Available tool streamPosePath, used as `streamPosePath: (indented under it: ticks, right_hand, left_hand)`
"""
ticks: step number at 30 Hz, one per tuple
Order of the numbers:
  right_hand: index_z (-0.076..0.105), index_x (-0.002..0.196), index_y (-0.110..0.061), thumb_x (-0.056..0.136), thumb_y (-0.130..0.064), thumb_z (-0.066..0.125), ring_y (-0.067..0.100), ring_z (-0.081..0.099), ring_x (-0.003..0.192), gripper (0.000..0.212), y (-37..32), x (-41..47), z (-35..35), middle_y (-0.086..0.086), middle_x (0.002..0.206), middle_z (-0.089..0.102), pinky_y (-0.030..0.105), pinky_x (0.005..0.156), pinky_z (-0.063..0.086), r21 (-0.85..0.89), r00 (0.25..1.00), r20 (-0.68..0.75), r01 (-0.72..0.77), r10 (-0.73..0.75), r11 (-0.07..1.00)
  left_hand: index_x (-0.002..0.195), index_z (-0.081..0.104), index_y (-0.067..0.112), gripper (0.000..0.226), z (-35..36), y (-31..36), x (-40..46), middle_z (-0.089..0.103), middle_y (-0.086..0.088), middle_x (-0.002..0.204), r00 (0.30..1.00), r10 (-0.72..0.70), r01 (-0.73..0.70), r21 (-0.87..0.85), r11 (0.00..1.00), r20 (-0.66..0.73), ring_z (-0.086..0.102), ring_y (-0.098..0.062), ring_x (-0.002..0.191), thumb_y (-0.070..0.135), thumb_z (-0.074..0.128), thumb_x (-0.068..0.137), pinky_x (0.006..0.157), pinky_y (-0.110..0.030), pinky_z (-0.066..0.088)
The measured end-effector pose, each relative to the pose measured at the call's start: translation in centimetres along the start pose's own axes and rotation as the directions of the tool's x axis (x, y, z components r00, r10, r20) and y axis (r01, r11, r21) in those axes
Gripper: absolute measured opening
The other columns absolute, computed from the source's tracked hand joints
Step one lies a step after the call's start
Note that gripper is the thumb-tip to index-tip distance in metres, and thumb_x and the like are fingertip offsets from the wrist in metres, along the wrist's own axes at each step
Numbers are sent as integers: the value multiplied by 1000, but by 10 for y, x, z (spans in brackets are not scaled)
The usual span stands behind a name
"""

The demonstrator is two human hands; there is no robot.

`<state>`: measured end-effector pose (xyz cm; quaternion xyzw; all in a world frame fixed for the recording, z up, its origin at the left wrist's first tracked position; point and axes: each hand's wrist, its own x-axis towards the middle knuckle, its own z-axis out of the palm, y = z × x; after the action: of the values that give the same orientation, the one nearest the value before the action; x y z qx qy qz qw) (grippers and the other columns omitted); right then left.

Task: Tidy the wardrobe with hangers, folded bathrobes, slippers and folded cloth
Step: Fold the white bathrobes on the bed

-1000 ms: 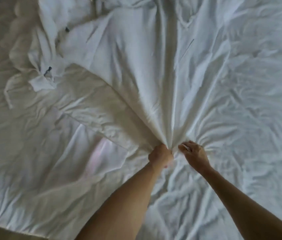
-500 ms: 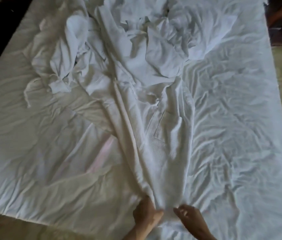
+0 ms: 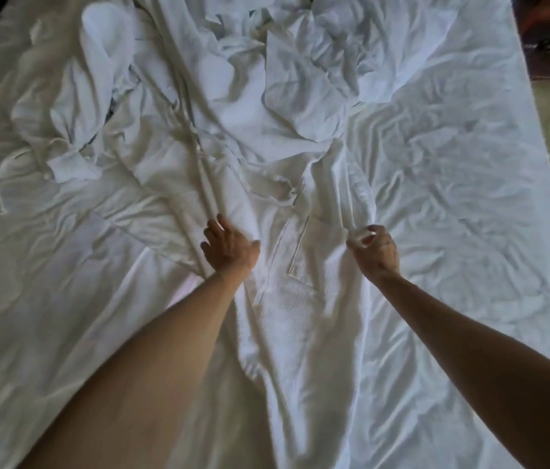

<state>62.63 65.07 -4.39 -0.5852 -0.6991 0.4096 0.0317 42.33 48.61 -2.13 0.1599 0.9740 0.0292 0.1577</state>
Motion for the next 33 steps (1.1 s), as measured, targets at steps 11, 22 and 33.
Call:
streamPosePath:
  ticks: [11, 22, 33]
  right_hand:
    - [41, 142, -13, 83, -48, 70, 31, 49, 127, 75, -24, 78, 5, 12, 136, 52, 40, 104, 40, -77, 997, -83, 2, -9, 997]
    - [62, 84, -10, 90, -9, 46, 35, 66, 76, 17, -32, 41, 52, 15, 78, 70, 38, 68, 52, -203, 971, 59, 237, -230, 950]
    - [40, 55, -24, 70, -9, 42, 12, 46, 55, 21, 50, -125, 31, -6, 60, 49, 18, 53, 33, 24, 971, 177, 158, -160, 987]
  left_hand:
    - [138, 40, 1, 72, -25, 24, 116, 48, -16, 140, 1000, -17, 17, 35, 999, -6, 49, -32, 127, 44, 67, 88, 95, -43, 45]
    - [126, 58, 4, 36, 3, 7, 78, 63, -17, 129, 921, 328, -362, 150, 920, 212, 59, -34, 121, 26, 57, 98, 96, -36, 47]
    - [78, 59, 6, 18, 12, -50, -98, 69, -15, 84, 639, 416, -502, -59, 863, 648, 69, -33, 92, 21, 63, 87, 70, -35, 48]
